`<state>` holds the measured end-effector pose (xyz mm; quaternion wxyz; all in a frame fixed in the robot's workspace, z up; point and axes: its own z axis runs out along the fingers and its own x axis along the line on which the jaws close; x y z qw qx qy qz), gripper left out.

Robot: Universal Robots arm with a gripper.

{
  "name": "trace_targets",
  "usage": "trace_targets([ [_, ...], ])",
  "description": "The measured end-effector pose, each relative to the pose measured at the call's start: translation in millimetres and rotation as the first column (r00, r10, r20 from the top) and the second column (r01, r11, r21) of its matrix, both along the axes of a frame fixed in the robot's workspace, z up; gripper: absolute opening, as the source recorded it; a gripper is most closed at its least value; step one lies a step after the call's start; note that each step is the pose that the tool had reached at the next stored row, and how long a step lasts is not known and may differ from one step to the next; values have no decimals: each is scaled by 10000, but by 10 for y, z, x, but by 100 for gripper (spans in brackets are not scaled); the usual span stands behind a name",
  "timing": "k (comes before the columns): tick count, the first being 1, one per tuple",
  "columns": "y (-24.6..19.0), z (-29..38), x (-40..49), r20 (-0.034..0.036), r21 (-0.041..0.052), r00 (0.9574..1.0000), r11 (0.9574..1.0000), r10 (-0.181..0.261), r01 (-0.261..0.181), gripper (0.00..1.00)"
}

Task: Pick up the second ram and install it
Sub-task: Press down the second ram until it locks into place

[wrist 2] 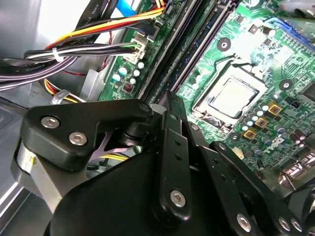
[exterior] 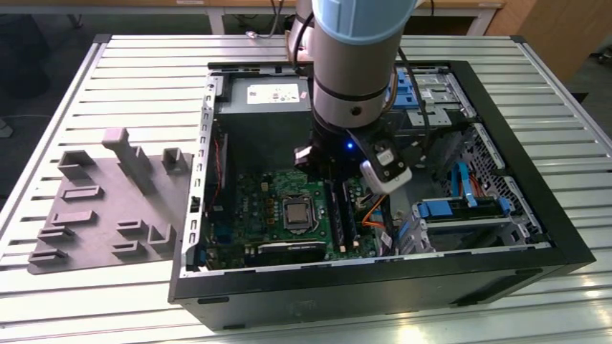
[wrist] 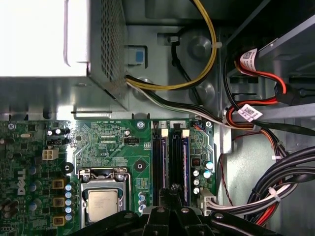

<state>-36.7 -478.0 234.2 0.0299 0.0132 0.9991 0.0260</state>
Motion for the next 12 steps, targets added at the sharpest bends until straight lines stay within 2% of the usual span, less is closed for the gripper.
trace_targets([
  [12,-40,0,0,0,1,10000,10000,0,0,11],
])
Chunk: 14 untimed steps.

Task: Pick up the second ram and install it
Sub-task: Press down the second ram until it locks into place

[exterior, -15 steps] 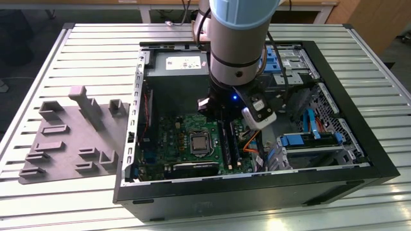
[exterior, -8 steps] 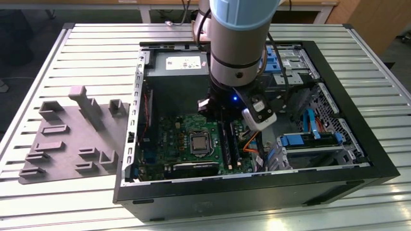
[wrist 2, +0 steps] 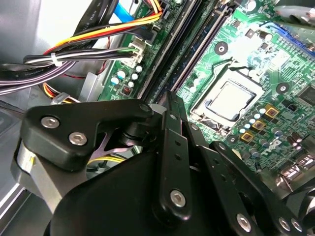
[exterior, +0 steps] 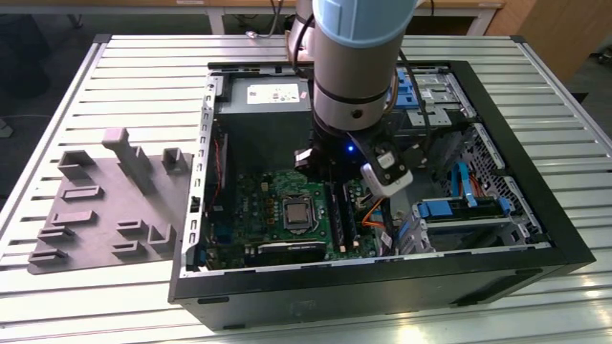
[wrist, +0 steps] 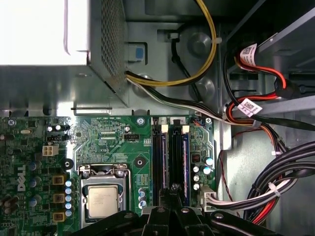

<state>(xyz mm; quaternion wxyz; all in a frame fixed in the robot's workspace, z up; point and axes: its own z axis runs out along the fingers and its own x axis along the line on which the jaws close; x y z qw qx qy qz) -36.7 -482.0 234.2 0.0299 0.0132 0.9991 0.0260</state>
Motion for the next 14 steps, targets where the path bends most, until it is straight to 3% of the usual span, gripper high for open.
trace_targets([
  [14,-39,0,-1,0,-1,10000,10000,0,0,11],
])
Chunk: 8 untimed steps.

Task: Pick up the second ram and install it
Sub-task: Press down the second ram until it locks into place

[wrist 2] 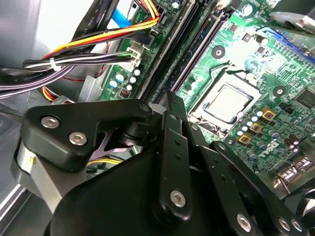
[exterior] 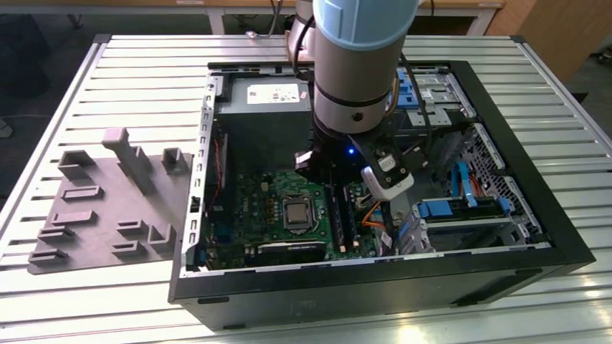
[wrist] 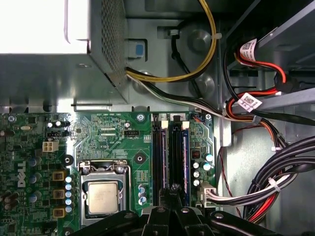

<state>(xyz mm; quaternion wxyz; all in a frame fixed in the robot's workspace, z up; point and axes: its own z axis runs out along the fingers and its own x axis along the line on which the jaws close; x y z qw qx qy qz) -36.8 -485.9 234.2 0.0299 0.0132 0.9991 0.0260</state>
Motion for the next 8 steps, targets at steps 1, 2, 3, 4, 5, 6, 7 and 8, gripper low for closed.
trace_targets([
  [1,-2,0,0,0,1,10000,10000,-1,1,11],
  [2,-4,0,-1,0,1,10000,10000,0,0,11],
  [3,-6,0,-1,0,0,10000,10000,0,0,11],
  [4,-8,0,-1,0,0,10000,10000,0,0,11],
  [5,-10,0,-1,0,0,10000,10000,0,0,11],
  [6,-13,0,-2,0,0,10000,10000,0,0,11],
  [7,-15,0,-2,0,0,10000,10000,0,0,11],
  [8,-17,0,-2,0,1,10000,10000,0,0,11],
])
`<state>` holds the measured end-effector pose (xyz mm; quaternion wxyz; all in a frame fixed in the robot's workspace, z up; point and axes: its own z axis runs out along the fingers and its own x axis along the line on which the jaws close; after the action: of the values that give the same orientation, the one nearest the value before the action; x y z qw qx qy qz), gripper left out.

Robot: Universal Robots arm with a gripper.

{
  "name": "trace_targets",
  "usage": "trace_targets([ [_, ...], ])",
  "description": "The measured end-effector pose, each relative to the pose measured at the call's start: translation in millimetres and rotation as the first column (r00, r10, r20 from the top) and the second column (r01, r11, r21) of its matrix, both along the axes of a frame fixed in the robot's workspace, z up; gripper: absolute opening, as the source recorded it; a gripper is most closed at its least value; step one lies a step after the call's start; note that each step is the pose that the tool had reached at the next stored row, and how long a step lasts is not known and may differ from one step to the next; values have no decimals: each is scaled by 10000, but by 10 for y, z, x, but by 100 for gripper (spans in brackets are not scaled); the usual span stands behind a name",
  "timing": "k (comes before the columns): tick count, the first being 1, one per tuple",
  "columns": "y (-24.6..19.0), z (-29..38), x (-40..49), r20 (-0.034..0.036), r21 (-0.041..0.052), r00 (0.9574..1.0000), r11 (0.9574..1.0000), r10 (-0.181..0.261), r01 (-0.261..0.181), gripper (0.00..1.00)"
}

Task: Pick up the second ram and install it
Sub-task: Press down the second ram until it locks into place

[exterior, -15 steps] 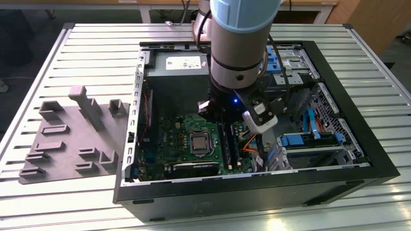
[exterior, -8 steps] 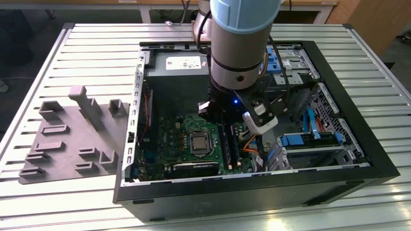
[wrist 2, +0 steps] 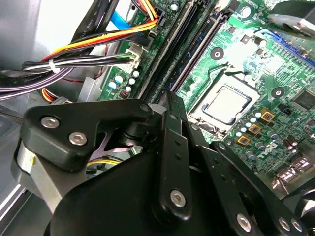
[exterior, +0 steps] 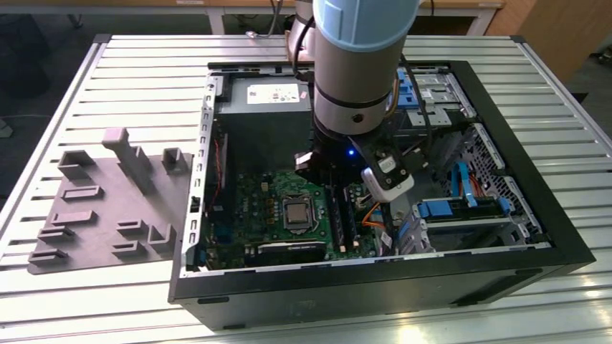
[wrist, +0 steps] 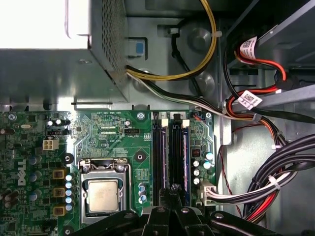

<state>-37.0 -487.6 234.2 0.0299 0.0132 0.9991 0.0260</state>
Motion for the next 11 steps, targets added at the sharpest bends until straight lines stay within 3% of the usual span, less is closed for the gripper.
trace_targets([
  [11,-27,0,-1,0,0,10000,10000,0,0,11],
])
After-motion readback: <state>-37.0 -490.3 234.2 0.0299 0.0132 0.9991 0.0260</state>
